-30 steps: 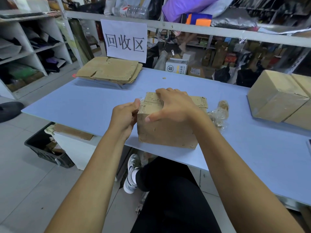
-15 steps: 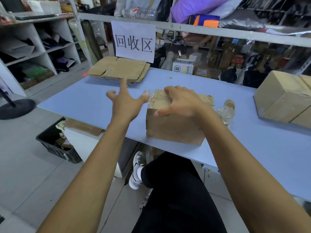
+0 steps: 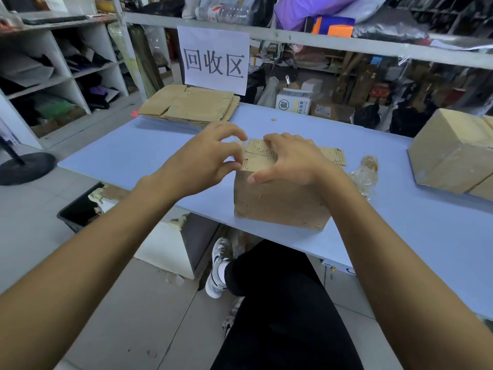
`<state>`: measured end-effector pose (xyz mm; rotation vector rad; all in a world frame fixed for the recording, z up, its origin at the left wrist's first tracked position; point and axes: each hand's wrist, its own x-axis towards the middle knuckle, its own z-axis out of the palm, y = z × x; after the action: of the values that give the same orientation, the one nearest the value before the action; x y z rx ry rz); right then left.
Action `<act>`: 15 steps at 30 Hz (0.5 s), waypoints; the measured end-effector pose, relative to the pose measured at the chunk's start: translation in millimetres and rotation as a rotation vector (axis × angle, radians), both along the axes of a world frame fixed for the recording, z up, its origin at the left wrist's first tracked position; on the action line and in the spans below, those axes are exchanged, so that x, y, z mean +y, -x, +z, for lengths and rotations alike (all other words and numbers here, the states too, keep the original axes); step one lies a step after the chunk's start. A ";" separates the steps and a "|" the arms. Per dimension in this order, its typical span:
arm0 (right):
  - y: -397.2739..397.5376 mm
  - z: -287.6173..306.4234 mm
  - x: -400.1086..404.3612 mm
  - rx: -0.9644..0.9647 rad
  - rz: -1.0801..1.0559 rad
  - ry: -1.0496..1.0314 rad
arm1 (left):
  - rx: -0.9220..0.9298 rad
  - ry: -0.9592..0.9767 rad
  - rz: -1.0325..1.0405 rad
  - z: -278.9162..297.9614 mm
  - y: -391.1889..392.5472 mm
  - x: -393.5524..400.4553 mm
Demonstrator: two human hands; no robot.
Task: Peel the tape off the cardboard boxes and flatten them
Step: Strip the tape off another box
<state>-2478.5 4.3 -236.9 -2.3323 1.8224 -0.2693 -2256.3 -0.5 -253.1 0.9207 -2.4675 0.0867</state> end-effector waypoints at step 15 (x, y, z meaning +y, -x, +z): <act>0.6 1.9 -3.0 0.000 -0.011 -0.011 | -0.115 0.044 -0.201 11.5 -9.7 -25.7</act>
<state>-2479.2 1.3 -235.0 -2.3154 1.8327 -0.2609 -2246.6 -26.2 -241.6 0.6612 -2.6391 0.1281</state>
